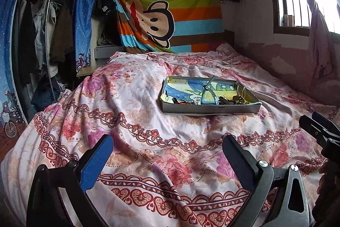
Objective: Organize jewelry
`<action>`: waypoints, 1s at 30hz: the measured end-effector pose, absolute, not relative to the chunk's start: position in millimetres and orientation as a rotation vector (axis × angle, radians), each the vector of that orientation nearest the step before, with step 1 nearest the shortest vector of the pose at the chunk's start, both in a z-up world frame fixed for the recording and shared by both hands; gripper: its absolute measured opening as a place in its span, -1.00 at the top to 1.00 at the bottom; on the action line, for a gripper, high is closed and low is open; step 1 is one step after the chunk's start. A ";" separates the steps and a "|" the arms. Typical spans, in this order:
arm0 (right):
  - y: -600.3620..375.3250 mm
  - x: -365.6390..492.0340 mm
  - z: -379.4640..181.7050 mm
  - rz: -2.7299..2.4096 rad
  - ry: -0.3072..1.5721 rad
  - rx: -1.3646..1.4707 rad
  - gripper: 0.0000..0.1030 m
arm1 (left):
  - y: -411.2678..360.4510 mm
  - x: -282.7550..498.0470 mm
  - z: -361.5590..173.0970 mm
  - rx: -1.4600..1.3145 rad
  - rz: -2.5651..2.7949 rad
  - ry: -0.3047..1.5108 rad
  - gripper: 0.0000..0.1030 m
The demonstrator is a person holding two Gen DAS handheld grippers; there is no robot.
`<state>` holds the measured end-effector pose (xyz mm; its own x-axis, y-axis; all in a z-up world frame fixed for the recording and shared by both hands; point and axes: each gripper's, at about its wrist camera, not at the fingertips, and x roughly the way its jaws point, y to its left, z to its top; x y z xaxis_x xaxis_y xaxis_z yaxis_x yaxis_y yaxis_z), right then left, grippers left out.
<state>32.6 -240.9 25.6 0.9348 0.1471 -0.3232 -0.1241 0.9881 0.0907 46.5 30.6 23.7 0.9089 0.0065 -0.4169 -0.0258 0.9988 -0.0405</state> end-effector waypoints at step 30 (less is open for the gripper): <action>-235.9 30.2 18.5 0.137 0.341 0.052 -0.97 | 26.9 42.9 17.0 -0.020 0.025 0.439 -1.00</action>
